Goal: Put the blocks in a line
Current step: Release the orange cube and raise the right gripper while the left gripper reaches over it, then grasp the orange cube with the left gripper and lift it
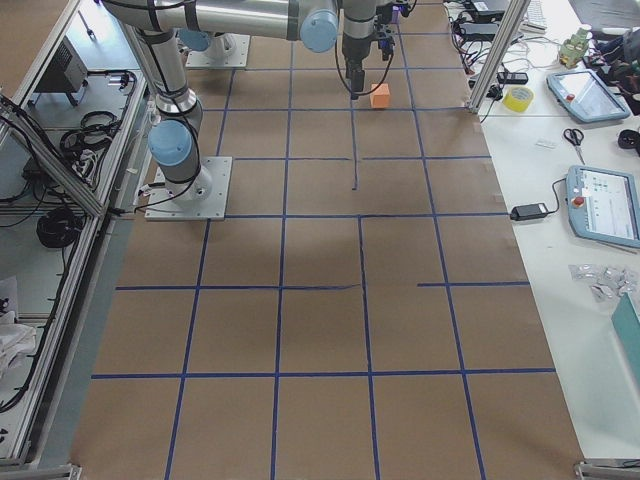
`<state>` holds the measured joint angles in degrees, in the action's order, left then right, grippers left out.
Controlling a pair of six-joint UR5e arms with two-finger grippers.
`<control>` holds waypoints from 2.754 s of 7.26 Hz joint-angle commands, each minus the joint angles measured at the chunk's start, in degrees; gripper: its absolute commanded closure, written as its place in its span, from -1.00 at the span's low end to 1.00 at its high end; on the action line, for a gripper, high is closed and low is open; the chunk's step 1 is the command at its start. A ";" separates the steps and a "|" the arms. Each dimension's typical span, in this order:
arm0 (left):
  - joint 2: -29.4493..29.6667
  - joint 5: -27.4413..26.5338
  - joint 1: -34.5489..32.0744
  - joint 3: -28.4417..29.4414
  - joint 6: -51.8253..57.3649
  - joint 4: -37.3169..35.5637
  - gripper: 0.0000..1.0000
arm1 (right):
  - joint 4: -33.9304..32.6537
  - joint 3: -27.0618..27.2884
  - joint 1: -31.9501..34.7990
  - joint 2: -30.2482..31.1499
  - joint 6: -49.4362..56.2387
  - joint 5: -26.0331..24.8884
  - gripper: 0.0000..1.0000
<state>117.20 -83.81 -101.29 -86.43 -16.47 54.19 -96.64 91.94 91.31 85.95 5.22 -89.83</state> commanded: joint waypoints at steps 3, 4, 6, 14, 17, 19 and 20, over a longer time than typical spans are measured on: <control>8.82 -1.89 -2.24 0.57 -2.60 -7.14 -1.00 | 4.75 -0.19 -0.08 3.60 -0.12 -0.16 -1.00; 9.79 -1.88 -2.59 0.65 -3.21 -7.51 -1.00 | 5.40 -0.01 -0.08 3.78 0.06 -0.34 -1.00; 10.94 -1.71 -2.59 0.57 -3.21 -8.83 -1.00 | 5.76 -0.01 -0.17 3.96 0.67 0.00 -1.00; 6.03 -3.29 6.15 3.73 6.49 0.73 0.79 | 7.61 -0.36 -0.34 5.72 0.24 -0.34 -1.00; 3.48 -2.24 21.26 4.08 21.77 3.56 0.78 | 7.08 -0.36 -0.34 6.25 0.06 0.01 -1.00; 3.47 1.24 30.32 4.43 34.44 3.56 0.77 | 6.81 -0.18 -0.34 6.16 0.85 0.09 -1.00; 4.25 2.67 34.37 5.30 39.88 5.13 0.77 | 5.51 -0.18 -0.34 6.07 0.85 0.18 -1.00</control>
<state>120.91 -83.37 -72.47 -81.90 16.37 58.07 -90.05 91.71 90.96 92.10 5.97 -89.73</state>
